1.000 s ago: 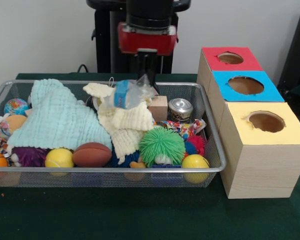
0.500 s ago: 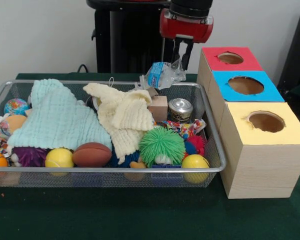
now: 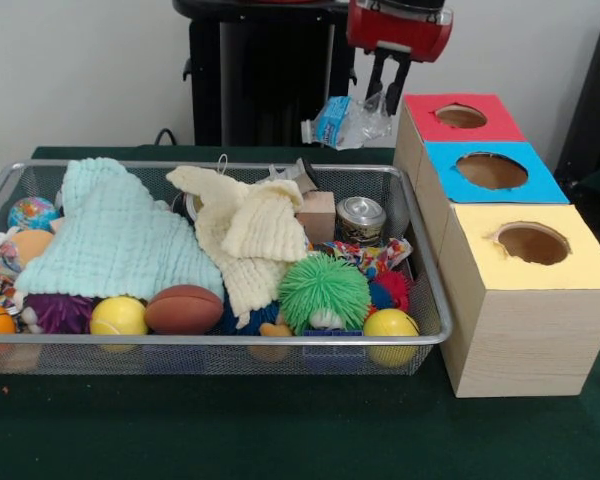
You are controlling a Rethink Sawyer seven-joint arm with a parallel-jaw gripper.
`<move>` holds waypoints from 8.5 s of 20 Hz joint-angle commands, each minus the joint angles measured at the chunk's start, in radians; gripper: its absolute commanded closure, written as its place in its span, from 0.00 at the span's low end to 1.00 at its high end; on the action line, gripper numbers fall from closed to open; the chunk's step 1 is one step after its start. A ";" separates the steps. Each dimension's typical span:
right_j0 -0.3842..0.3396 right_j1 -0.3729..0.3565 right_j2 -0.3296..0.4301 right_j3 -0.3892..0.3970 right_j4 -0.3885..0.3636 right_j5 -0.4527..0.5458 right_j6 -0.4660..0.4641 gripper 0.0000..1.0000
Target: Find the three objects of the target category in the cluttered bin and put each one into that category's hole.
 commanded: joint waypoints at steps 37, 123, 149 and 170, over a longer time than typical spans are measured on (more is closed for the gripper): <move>0.452 0.296 -0.384 -0.250 0.513 0.019 0.375 1.00; 0.574 0.366 -0.499 -0.182 0.737 -0.044 0.223 1.00; 0.577 0.365 -0.486 -0.152 0.783 -0.127 0.257 0.00; 0.353 0.168 -0.435 -0.026 0.646 -0.143 -0.089 0.00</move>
